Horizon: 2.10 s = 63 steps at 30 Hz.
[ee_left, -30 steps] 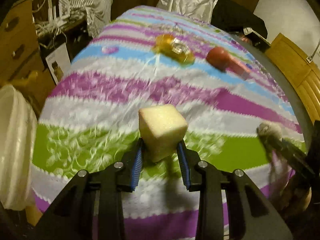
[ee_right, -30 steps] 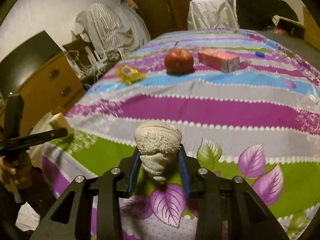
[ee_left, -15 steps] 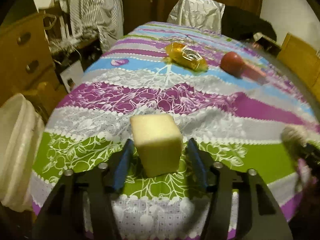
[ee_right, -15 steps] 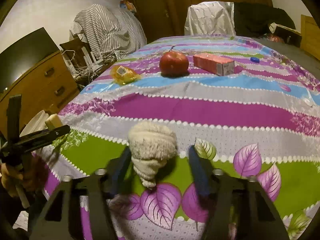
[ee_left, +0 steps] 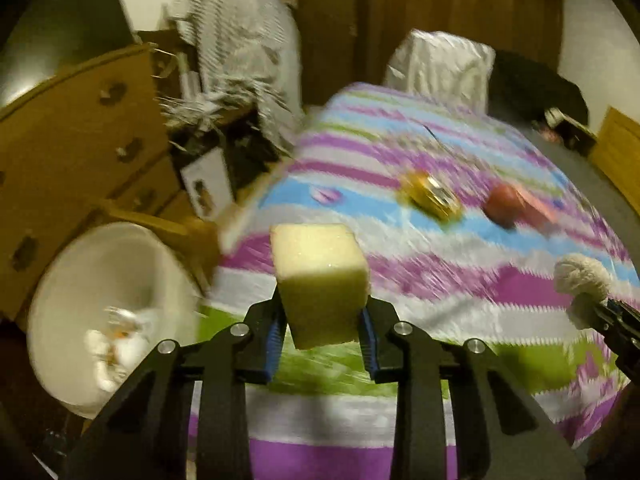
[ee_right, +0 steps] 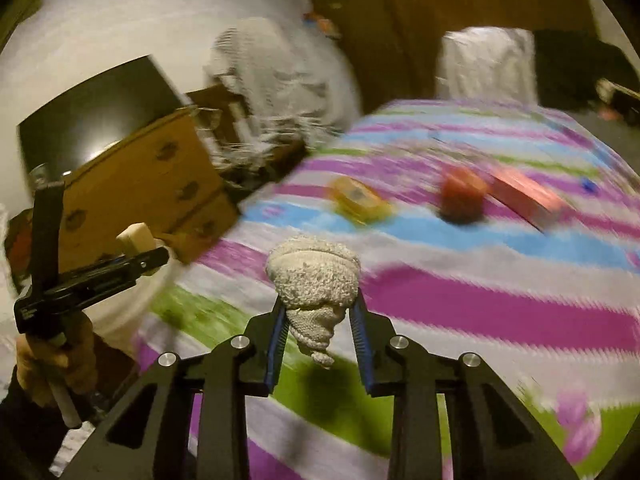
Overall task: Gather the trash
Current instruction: 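Carry the beige sponge and beige cloth over the white bucket with both tools, then open both tools to drop the sponge and cloth into the bucket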
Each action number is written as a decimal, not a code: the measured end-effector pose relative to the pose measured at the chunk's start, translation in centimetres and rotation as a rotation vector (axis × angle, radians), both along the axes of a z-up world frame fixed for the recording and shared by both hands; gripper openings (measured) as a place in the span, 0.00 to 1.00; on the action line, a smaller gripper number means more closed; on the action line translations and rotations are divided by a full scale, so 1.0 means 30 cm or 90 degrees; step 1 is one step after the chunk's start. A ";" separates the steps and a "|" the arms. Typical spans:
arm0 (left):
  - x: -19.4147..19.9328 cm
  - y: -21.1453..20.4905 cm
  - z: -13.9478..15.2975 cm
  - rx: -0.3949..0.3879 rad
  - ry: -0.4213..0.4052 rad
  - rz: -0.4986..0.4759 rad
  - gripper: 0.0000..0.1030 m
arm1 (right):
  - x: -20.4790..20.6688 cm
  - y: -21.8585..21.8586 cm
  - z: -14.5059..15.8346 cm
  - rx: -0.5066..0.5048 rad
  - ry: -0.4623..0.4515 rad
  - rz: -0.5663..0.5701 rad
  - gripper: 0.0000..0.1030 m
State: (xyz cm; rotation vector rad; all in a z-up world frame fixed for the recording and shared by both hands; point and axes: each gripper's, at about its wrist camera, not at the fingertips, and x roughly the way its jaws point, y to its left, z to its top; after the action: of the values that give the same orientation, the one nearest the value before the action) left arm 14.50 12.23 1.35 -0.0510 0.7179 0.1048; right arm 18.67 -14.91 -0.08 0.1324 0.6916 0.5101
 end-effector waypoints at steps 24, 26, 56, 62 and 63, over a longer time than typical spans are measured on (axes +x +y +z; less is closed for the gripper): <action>-0.128 0.776 0.106 0.042 0.022 0.222 0.29 | 0.176 1.337 0.252 -0.121 0.072 0.334 0.31; -0.126 0.797 0.082 0.038 0.031 0.222 0.29 | 0.177 1.378 0.219 -0.124 0.085 0.340 0.31; -0.097 0.849 -0.013 0.010 0.067 0.213 0.38 | 0.160 1.480 0.108 -0.164 0.098 0.371 0.51; -0.091 0.830 -0.041 0.029 0.080 0.202 0.68 | 0.175 1.466 0.086 -0.167 0.097 0.358 0.55; -0.089 0.827 -0.042 0.028 0.080 0.202 0.68 | 0.177 1.463 0.082 -0.170 0.096 0.355 0.55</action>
State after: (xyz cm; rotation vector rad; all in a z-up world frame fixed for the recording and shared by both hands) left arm 11.81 37.04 0.08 -0.1177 0.8284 0.4307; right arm 23.98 28.98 2.39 -0.2855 0.9417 0.9399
